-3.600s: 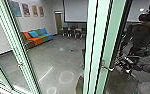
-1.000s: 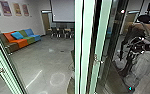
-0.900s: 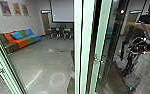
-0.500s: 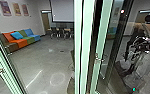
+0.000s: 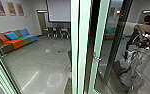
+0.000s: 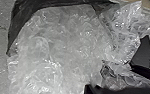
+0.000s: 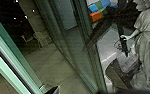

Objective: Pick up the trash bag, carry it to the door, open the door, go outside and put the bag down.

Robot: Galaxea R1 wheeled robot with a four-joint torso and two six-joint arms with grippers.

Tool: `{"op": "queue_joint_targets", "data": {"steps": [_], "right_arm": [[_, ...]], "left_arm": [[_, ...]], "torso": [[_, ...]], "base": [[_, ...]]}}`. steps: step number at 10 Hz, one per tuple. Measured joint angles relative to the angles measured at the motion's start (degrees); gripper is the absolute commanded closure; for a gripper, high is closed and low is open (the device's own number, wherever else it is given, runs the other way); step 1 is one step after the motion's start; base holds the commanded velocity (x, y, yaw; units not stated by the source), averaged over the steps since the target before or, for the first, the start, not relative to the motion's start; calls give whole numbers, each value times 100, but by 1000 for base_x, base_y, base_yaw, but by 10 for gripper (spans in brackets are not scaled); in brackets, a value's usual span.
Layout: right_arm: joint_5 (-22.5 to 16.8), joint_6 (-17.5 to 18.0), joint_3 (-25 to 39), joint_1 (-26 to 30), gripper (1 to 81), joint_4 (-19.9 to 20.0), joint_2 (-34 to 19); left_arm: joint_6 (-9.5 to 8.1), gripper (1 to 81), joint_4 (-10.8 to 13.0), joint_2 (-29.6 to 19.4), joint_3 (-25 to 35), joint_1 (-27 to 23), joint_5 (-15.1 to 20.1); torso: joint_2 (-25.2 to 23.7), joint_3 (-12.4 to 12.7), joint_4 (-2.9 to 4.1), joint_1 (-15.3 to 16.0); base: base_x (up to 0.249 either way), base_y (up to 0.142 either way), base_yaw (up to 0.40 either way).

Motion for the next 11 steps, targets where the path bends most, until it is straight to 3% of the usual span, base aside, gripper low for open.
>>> {"op": "queue_joint_targets", "data": {"steps": [4, 5, 8, 11], "right_arm": [[87, -43, 0, 27, 10, 5, -254], [76, -69, -1, 27, 10, 6, -354], [174, -128, -169, -39, 10, -102, -317], [185, -339, -952, -135, 10, 52, 156]], "left_arm": [[0, 811, -1, 20, 0, -4, 0], [0, 811, -1, 22, 0, -6, -6], [-2, 811, -1, 20, 0, 11, -4], [0, 811, -4, 20, -2, 11, -1]], "torso": [[-2, 0, -446, -2], [-2, 0, -489, -2], [-2, 2, -494, -5], [-6, 4, -496, -15]], "base": [[0, 0, 0], [0, 0, 0], [0, 0, 0], [0, 0, 0]]}}
